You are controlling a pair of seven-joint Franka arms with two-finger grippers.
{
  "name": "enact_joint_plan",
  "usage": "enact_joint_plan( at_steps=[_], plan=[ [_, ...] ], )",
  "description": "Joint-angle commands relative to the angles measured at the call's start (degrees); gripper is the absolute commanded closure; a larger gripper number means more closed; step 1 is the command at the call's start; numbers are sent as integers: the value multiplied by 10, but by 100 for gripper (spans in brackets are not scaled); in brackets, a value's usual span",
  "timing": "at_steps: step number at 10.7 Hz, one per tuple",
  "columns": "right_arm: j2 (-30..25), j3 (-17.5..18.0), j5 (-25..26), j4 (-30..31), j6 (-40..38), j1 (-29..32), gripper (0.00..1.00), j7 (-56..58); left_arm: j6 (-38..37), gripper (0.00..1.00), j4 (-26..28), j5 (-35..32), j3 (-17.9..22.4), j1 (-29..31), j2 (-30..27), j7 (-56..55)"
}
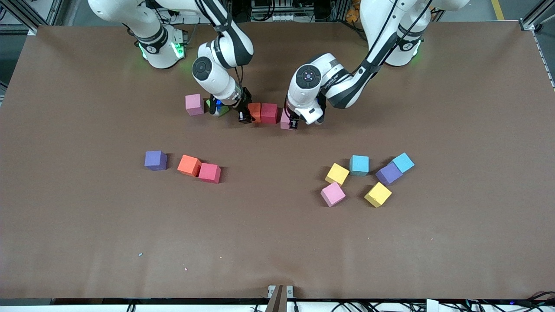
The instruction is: Arrange 11 blocks into digit 3
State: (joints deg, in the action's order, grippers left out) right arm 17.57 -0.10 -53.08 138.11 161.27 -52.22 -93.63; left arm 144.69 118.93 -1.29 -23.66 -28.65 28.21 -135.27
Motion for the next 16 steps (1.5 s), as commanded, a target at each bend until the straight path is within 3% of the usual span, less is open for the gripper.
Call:
enact_joint_plan(
  at_steps=[1,3,4,7,9,16],
  plan=[
    [9,-1,-40,-2,31,-24,60,-20,5,100,-3,13,-2,-3,0,-34],
    [10,-1,-40,-2,39,-25,59,-21,5,100,-2,13,-2,-5,-3,-59],
    [10,-1,-40,-4,39,-26,51,-21,5,100,-2,13,-2,-8,-3,-76],
    [10,-2,-40,-4,39,-34,13,-21,1,100,1,14,-18,-6,-5,-97],
    [10,-2,-40,-4,39,-34,2,-23,-9,100,4,14,-19,-5,-10,-97],
    [-1,-2,-39,-4,37,-40,0,-24,-13,100,12,14,-19,-7,-7,-97]
  ],
)
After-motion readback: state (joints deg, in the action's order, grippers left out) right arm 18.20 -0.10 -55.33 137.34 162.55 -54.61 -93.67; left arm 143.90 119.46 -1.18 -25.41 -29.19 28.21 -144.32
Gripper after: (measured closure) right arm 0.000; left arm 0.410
